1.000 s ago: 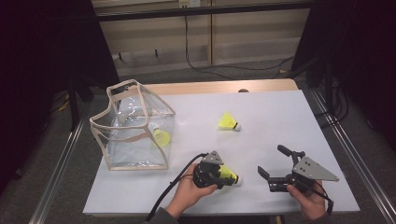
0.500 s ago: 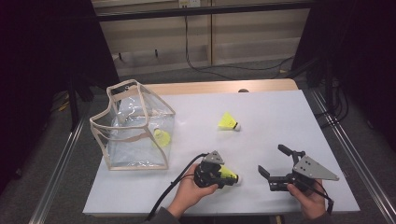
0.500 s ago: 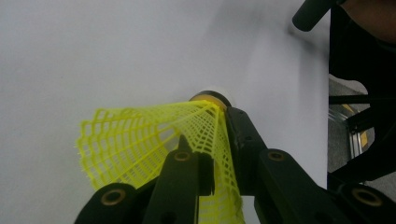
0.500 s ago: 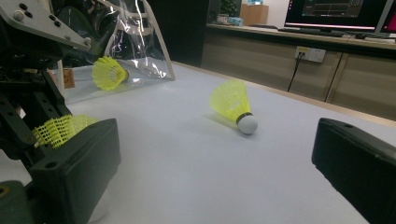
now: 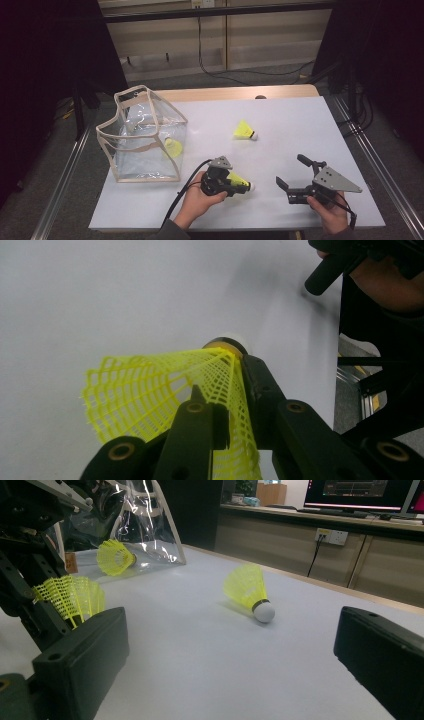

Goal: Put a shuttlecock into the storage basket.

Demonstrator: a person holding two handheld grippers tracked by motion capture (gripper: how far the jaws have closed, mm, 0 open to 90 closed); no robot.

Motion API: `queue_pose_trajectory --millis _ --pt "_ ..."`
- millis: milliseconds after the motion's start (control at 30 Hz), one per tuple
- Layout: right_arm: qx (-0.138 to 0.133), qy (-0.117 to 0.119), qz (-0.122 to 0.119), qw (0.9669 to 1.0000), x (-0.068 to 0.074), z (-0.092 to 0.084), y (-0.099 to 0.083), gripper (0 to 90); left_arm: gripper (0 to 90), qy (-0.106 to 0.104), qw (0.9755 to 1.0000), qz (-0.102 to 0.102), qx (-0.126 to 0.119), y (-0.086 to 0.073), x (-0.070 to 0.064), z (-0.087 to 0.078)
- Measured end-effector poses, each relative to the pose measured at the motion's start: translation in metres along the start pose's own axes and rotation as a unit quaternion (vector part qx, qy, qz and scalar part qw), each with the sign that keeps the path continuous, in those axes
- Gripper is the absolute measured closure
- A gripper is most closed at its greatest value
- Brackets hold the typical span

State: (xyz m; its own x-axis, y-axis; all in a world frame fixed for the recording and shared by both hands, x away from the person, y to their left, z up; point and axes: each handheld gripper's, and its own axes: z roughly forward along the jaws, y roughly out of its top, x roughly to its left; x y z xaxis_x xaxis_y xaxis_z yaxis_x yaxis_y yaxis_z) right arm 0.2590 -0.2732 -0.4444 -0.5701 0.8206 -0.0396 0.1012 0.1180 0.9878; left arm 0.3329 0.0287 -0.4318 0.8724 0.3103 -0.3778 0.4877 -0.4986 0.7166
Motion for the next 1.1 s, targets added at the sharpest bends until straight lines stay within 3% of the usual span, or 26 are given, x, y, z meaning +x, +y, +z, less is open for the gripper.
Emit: queue_pose_trajectory --millis 1100 --pt "-0.002 0.002 -0.006 1.0 0.002 0.0 0.002 1.1 82.6 0.012 0.9999 -0.004 -0.001 0.008 -0.005 -0.02"
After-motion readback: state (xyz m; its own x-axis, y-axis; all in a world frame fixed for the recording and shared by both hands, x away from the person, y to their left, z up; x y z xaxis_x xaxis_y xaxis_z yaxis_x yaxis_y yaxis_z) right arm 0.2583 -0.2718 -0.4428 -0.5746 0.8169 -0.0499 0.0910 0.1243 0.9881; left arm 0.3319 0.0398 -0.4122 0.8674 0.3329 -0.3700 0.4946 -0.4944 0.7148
